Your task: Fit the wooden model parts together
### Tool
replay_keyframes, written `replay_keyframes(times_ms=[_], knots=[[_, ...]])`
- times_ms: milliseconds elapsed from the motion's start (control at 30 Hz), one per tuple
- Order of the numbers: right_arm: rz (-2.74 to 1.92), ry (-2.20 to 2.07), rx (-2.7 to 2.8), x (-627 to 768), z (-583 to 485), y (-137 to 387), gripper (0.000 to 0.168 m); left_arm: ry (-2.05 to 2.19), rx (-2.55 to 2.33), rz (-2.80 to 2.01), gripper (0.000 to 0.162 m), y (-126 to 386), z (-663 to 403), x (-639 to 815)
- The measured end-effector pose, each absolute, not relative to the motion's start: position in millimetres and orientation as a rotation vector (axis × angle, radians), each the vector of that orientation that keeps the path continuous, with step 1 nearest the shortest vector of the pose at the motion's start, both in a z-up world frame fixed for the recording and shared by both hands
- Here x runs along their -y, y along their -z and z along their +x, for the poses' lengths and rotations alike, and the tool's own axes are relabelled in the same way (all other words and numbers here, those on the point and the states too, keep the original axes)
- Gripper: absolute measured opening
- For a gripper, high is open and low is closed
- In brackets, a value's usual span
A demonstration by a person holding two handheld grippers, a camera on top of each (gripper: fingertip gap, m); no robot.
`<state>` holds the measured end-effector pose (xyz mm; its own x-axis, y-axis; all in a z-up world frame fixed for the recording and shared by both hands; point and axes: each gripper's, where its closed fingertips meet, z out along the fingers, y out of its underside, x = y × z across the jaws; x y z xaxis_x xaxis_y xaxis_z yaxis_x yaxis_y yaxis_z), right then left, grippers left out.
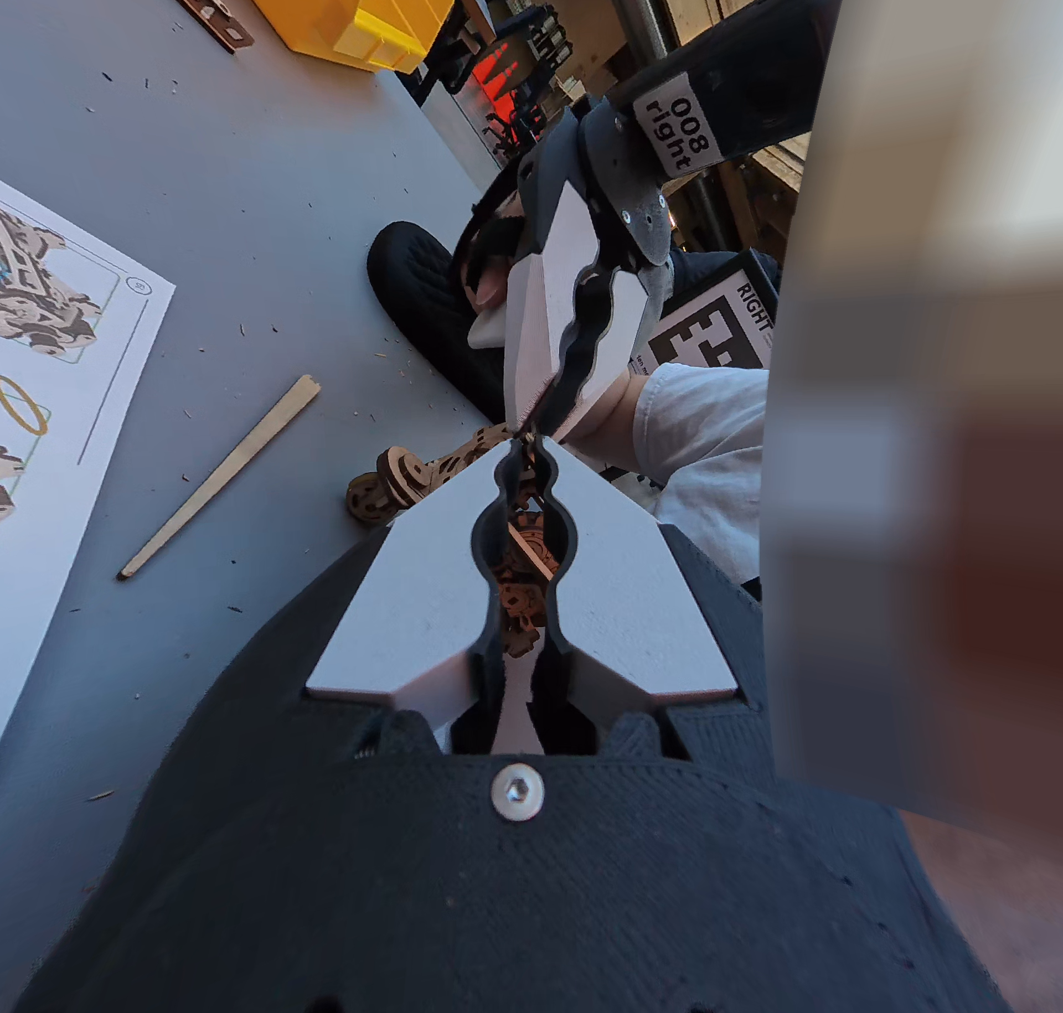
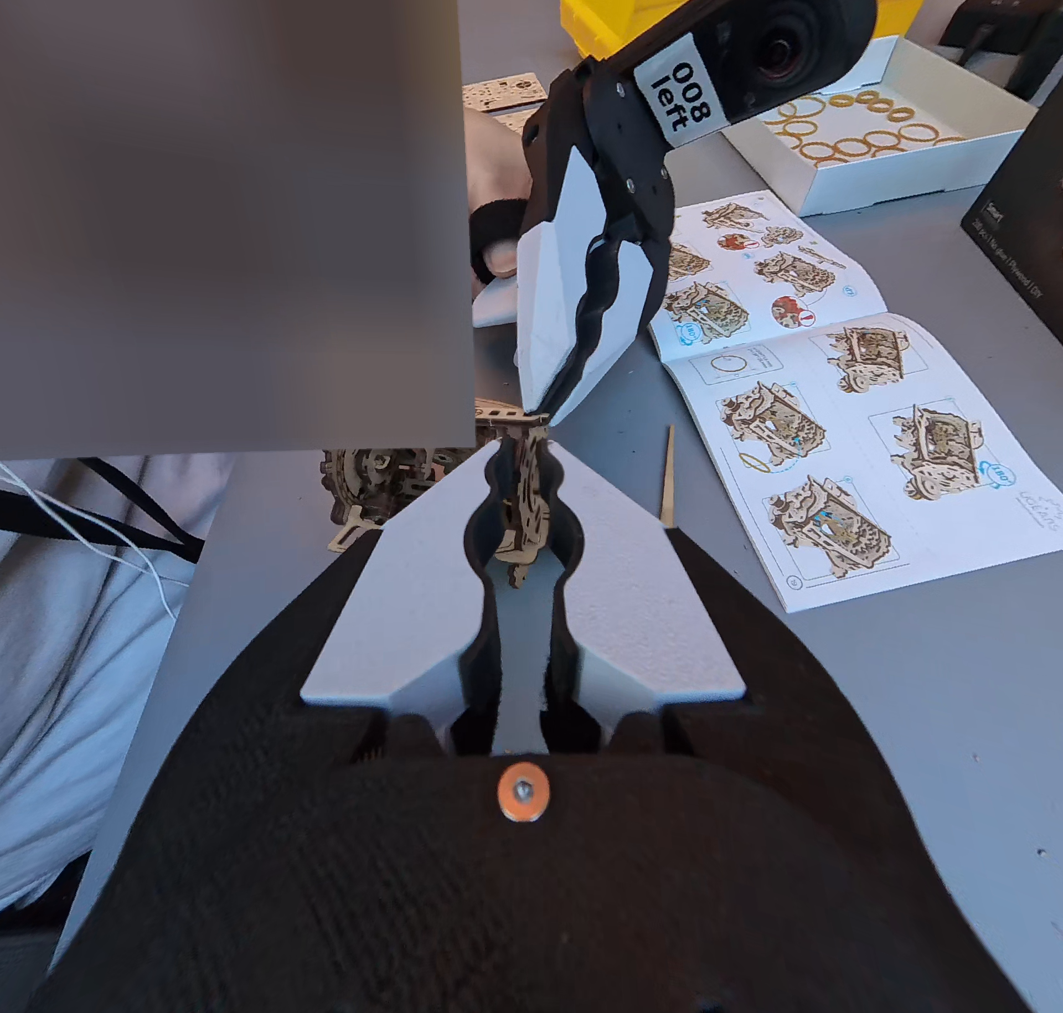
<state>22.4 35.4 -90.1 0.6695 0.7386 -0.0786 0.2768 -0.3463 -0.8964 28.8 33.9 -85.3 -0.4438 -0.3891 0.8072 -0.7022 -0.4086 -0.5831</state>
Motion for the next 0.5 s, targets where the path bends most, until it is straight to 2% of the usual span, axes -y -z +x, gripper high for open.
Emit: replay_keyframes(times_ms=[500], knots=[[-1.845,-0.512,0.858,-33.0,25.3,91.8,0.002,-1.998,1.667,1.381,0.001,83.7,21.0,-36.2]])
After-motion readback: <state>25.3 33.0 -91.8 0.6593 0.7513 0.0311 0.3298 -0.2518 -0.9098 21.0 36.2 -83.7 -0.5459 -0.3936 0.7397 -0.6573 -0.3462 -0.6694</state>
